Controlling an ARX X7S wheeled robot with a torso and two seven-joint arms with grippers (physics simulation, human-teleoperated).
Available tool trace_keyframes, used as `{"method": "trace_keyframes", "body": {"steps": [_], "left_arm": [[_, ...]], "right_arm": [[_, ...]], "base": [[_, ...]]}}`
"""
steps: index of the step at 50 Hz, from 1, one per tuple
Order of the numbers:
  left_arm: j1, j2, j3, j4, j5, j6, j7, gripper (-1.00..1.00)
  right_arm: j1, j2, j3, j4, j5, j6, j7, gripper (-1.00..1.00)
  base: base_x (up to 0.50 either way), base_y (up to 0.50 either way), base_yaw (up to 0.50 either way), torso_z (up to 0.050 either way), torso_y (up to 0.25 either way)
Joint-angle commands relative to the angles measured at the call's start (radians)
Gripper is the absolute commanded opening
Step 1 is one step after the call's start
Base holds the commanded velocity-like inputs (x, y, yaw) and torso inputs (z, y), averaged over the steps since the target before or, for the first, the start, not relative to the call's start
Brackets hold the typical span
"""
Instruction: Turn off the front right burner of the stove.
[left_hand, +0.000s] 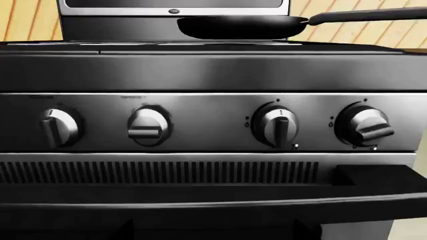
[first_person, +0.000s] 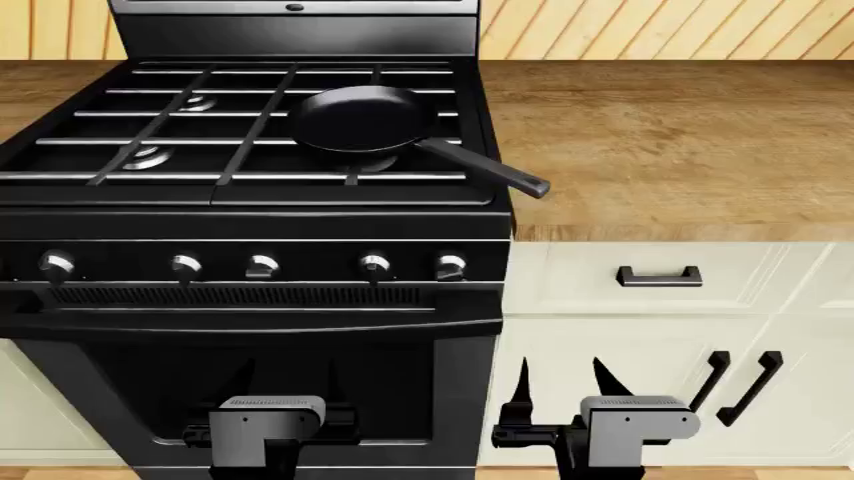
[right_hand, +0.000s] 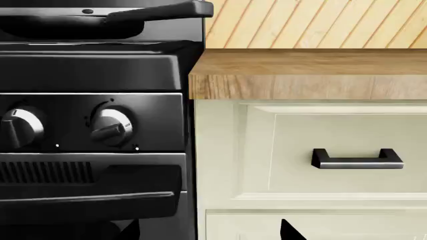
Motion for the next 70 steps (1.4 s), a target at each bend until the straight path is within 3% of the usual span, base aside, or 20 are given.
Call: {"method": "trace_keyframes", "body": {"steps": [1, 42, 58, 70], "left_arm": [[-0.008, -0.019, 0.012, -0.013, -0.022, 0.006, -0.011, 1.0], [0.008, -0.099, 0.09, 0.025, -0.077, 0.004, -0.073, 1.0], [-0.005, -0.114, 0.108, 0.012, -0.095, 0.007, -0.089, 1.0], [-0.008, -0.126, 0.117, 0.014, -0.107, 0.006, -0.099, 1.0]], "right_arm": [[-0.011, 0.013, -0.025, -0.014, 0.002, 0.018, 0.034, 1.0], [0.01, 0.088, -0.109, 0.025, 0.102, 0.037, 0.09, 1.0], [0.019, 0.102, -0.126, 0.04, 0.126, 0.027, 0.109, 1.0], [0.012, 0.11, -0.139, 0.042, 0.139, 0.019, 0.122, 1.0]], "base": [[0.0, 0.0, 0.0, 0.0, 0.0], [0.0, 0.0, 0.0, 0.0, 0.0], [0.0, 0.46, 0.0, 0.0, 0.0], [0.0, 0.07, 0.0, 0.0, 0.0]]}}
